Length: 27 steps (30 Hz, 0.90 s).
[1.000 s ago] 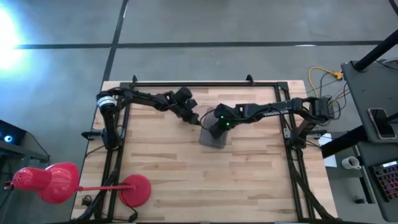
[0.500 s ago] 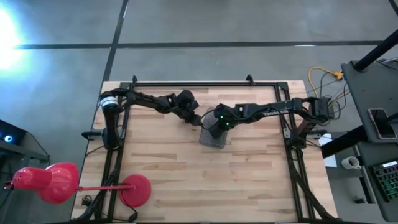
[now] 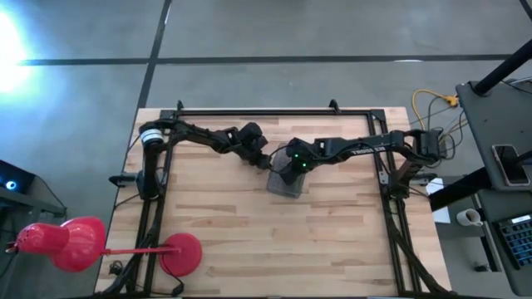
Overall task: Pick & place school supplies into a supply box
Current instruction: Close the transparent supply box, then return to Home Position
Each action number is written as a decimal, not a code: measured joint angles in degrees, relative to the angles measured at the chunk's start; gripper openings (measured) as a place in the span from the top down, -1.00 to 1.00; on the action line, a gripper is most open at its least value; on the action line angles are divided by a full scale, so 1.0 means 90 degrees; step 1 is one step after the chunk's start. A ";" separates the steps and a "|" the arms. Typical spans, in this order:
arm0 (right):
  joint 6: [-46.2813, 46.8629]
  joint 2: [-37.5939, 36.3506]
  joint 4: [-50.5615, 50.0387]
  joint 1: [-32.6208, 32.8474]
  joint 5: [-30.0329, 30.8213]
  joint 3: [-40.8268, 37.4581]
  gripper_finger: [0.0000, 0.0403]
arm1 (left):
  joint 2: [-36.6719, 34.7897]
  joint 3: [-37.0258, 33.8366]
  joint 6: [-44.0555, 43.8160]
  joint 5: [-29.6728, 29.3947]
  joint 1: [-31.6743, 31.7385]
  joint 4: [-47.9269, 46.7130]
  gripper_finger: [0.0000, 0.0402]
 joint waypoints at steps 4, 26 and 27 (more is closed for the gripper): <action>-0.0025 0.0000 -0.0093 -0.0002 0.0031 0.0007 0.86 | -0.0009 -0.0036 0.0392 -0.0305 -0.0020 -0.0388 0.66; -0.1909 -0.2370 -0.0229 0.0053 0.1590 0.0654 0.86 | -0.4256 -0.1421 0.2135 -0.1667 0.0060 -0.0949 0.66; -0.1981 -0.2488 -0.0224 0.0078 0.1571 0.0704 0.86 | -0.4616 -0.1591 0.1898 -0.1750 0.0060 -0.1055 0.66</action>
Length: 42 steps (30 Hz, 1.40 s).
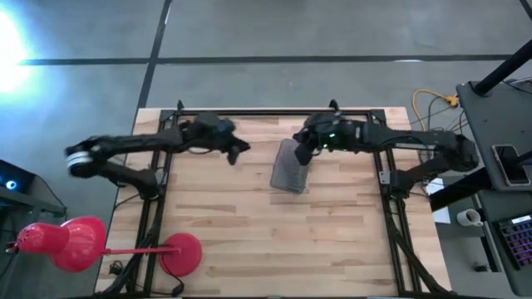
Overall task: Pick & place school supplies into a supply box
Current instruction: Return to Home Position
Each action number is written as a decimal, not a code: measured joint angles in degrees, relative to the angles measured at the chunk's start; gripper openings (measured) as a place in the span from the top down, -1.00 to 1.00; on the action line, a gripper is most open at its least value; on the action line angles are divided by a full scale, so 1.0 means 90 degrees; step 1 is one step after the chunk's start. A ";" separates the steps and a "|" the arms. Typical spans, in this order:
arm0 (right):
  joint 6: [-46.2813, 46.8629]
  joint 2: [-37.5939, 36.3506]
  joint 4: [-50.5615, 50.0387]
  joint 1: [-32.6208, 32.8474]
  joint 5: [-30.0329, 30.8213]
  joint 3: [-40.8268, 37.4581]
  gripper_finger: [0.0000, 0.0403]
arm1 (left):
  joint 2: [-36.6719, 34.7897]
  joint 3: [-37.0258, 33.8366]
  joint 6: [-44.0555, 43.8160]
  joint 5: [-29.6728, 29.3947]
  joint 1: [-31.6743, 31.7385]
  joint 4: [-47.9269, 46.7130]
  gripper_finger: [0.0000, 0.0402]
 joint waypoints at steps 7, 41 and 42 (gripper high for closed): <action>-0.0591 -0.0871 0.0017 0.0144 -0.0371 0.0019 0.86 | -0.2255 -0.1356 -0.2546 -0.0011 -0.0261 0.0757 0.66; 0.0955 -0.5902 0.3276 0.1229 -0.1874 -0.5835 0.86 | -0.5374 -0.4048 -0.0174 -0.1464 -0.3485 0.3812 0.66; 0.1056 -0.6063 0.3267 0.1226 -0.1748 -0.5962 0.86 | -0.5499 -0.4126 -0.0174 -0.1464 -0.3484 0.3821 0.66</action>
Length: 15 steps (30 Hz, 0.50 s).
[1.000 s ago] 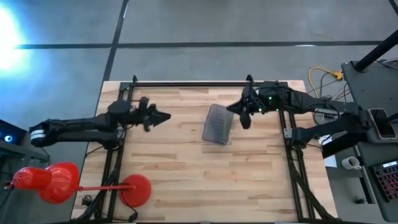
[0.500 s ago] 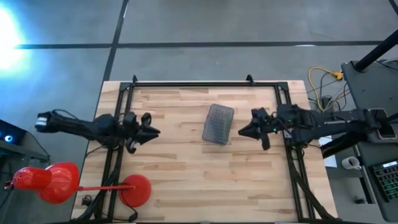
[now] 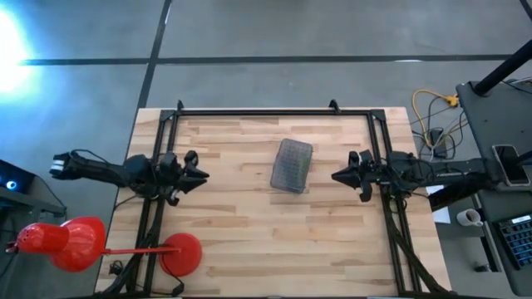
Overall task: Pick & place school supplies into a supply box
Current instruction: Return to Home Position
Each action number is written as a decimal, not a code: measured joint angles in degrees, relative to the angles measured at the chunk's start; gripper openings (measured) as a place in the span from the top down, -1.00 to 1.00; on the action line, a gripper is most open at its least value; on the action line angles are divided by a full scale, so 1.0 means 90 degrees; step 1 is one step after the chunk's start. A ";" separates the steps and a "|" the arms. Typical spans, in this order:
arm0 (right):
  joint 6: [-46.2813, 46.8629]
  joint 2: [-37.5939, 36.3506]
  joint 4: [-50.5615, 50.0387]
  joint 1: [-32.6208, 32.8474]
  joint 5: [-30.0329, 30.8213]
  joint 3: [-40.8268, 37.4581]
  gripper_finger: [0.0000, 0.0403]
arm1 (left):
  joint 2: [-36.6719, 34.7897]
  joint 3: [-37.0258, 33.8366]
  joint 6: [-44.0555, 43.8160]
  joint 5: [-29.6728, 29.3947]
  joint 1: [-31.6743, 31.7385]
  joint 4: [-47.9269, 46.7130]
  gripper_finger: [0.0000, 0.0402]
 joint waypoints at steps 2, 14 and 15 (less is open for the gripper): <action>0.0241 -0.0303 -0.0036 -0.0004 0.0162 -0.0216 0.86 | -0.0251 -0.0157 0.0001 0.0001 -0.0001 -0.0019 0.66; 0.0141 -0.0678 -0.0073 -0.0002 0.0173 -0.0801 0.86 | -0.0439 -0.0538 0.0006 0.0013 -0.0001 -0.1347 0.66; 0.0139 -0.0653 -0.0064 -0.0002 0.0177 -0.0808 0.86 | -0.0386 -0.0563 0.0006 0.0012 -0.0001 -0.1407 0.66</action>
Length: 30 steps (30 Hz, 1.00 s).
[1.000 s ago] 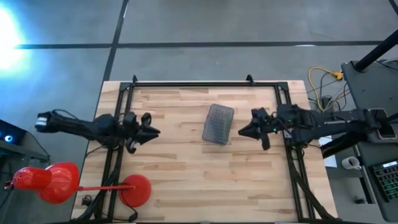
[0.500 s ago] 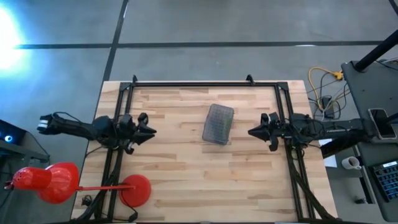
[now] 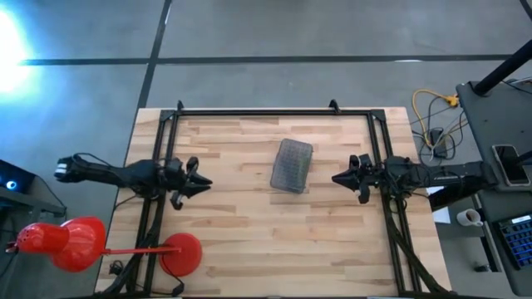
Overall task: Pick & place school supplies into a supply box
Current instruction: Return to Home Position
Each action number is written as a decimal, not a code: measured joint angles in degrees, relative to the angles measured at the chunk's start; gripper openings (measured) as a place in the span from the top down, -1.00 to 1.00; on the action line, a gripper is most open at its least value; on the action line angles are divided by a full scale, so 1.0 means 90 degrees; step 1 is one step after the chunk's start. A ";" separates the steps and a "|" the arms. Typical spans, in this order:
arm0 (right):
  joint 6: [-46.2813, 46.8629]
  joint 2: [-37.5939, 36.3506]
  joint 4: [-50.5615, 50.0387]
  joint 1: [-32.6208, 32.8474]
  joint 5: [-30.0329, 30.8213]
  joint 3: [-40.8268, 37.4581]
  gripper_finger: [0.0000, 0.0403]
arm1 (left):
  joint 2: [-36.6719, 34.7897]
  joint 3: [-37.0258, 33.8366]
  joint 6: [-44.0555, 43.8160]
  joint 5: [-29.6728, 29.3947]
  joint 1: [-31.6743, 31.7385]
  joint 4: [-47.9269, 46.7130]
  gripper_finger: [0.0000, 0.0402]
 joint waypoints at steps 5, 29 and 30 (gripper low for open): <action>-0.0005 -0.0240 0.0020 0.0002 0.0002 -0.0248 0.86 | -0.0372 -0.0102 0.0014 0.0013 0.0003 -0.0671 0.66; -0.0010 -0.1686 -0.0325 -0.0024 0.0017 -0.0501 0.86 | -0.1839 -0.0109 0.0015 0.0001 0.1050 -0.2066 0.66; -0.0010 -0.1686 -0.0325 -0.0024 0.0017 -0.0501 0.86 | -0.1839 -0.0109 0.0014 0.0008 0.1072 -0.2067 0.66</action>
